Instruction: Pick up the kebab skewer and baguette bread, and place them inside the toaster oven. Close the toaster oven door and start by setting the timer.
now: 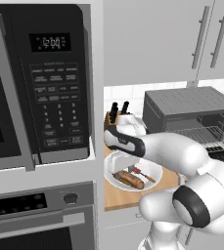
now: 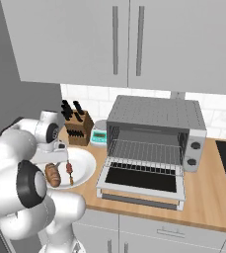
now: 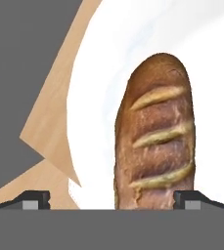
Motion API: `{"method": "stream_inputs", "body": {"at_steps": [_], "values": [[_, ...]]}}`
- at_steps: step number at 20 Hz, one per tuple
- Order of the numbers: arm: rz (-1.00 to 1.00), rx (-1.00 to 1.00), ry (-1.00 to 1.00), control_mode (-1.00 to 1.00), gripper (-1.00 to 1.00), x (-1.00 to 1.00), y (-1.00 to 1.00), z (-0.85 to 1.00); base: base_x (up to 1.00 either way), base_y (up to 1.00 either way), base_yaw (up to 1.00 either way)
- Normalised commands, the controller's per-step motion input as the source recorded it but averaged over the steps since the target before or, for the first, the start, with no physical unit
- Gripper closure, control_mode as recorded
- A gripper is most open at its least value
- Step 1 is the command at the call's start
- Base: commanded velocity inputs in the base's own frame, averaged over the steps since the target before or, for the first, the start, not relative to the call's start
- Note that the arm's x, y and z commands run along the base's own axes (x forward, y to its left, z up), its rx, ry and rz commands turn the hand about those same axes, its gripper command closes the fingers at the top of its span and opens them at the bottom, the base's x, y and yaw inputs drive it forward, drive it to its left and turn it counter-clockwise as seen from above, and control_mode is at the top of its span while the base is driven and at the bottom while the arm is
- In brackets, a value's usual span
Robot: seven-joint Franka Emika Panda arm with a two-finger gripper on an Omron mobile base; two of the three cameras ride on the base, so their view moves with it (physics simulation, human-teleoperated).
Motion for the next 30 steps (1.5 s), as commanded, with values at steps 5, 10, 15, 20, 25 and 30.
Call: {"method": "stream_inputs", "body": {"at_steps": [5, 10, 15, 20, 25, 30], "values": [[0.00, 0.00, -0.03, -1.00, -1.00, 0.08, -0.16, -0.16, 0.00, 0.00, 0.00], [0.00, 0.00, -0.07, -1.00, -1.00, 0.00, -0.06, -0.20, 0.00, 0.00, 0.00], [0.00, 0.00, -0.03, -1.00, -1.00, -0.02, 0.00, -0.08, 0.00, 0.00, 0.00], [0.00, 0.00, -0.07, -1.00, -1.00, 0.00, 0.00, -0.07, 0.00, 0.00, 0.00], [0.00, 0.00, -0.10, -1.00, -1.00, 0.00, -0.03, -0.12, 0.00, 0.00, 0.00], [0.00, 0.00, -0.05, -1.00, -1.00, 0.00, -0.04, -0.02, 0.00, 0.00, 0.00]]}}
